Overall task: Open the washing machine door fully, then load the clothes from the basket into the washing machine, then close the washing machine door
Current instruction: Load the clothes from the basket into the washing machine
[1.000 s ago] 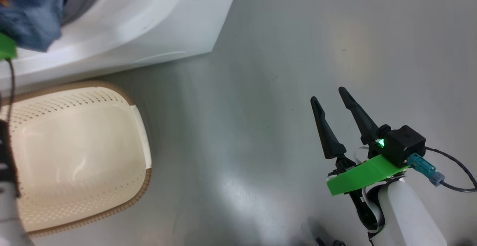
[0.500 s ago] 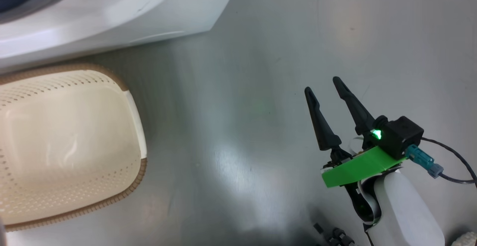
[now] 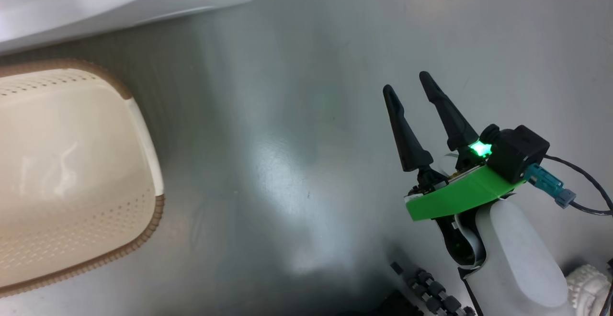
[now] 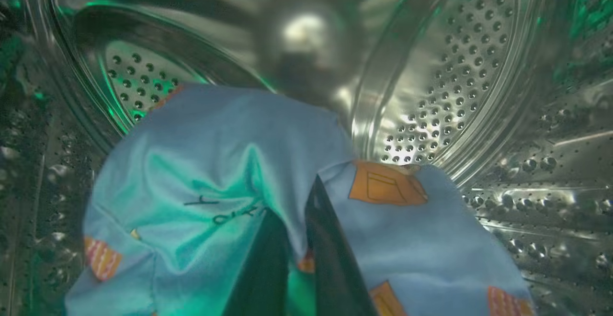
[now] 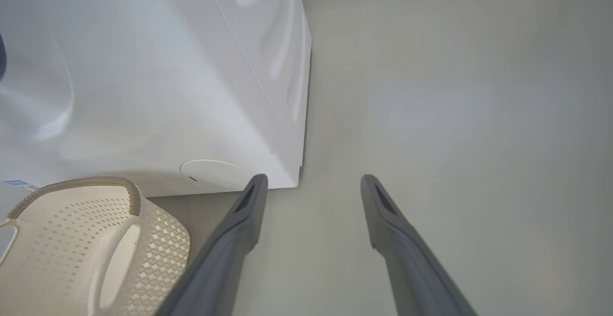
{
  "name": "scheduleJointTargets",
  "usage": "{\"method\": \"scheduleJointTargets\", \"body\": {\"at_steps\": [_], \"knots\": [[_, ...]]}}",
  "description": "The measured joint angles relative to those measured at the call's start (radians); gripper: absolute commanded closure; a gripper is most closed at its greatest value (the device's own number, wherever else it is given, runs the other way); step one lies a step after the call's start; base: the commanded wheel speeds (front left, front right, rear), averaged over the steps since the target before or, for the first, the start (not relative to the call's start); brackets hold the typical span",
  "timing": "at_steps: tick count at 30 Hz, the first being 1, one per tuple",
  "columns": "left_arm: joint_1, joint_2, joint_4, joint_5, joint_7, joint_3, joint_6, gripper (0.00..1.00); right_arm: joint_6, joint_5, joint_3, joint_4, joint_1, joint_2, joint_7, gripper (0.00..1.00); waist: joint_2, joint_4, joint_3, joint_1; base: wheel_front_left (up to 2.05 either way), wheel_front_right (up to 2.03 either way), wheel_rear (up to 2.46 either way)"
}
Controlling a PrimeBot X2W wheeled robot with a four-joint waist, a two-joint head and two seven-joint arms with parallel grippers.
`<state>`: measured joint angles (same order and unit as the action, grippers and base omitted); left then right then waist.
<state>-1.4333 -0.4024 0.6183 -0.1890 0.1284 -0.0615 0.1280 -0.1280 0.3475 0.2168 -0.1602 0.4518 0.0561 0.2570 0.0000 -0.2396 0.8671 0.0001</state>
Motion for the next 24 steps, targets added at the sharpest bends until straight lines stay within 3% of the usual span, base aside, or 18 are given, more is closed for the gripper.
{"method": "scheduleJointTargets", "body": {"at_steps": [3,7,17,18,20,21,22,24], "knots": [[-0.011,-0.017,-0.016,0.009,0.064,0.008,0.0,1.0,0.0,0.007,0.0,0.0,0.001,0.0,0.0,0.0,0.0,-0.012,0.014,0.0,0.0,0.0,0.0],[-0.011,-0.016,0.015,0.007,0.064,0.015,0.0,1.0,0.0,0.008,0.0,-0.004,0.001,0.0,0.0,0.0,0.0,-0.017,0.024,0.0,0.0,0.0,0.0],[-0.011,-0.018,0.108,-0.03,-0.073,0.038,0.0,1.0,0.0,0.008,0.0,-0.02,0.005,0.0,0.0,0.0,0.0,-0.006,0.002,-0.0001,0.0,0.0,0.0],[-0.011,-0.015,0.111,-0.034,-0.079,0.038,0.0,0.84,0.0,0.008,0.0,-0.021,0.005,0.0,0.0,0.0,0.0,-0.005,-0.002,-0.0001,0.0,0.0,0.0],[-0.011,-0.013,0.112,-0.039,-0.084,0.04,0.0,0.23,0.0,0.008,-0.001,-0.023,0.005,0.0,0.0,0.0,0.0,-0.001,-0.01,-0.0002,0.0,0.0,0.0],[-0.01,-0.01,0.114,-0.044,-0.085,0.038,0.0,0.23,0.0,0.008,-0.001,-0.024,0.005,0.0,0.0,0.0,0.0,0.002,-0.014,-0.0001,0.0,0.0,0.0],[-0.007,-0.006,0.116,-0.053,-0.085,0.037,-0.001,0.0,0.0,0.008,-0.001,-0.025,0.005,0.0,0.0,0.0,0.0,0.004,-0.019,-0.0001,0.0,0.0,0.0],[0.005,0.007,0.119,-0.066,-0.085,0.03,-0.014,0.0,0.0,0.008,-0.002,-0.026,0.005,0.0,0.0,0.0,0.0,0.009,-0.028,-0.0002,0.0,0.0,0.0]]}}
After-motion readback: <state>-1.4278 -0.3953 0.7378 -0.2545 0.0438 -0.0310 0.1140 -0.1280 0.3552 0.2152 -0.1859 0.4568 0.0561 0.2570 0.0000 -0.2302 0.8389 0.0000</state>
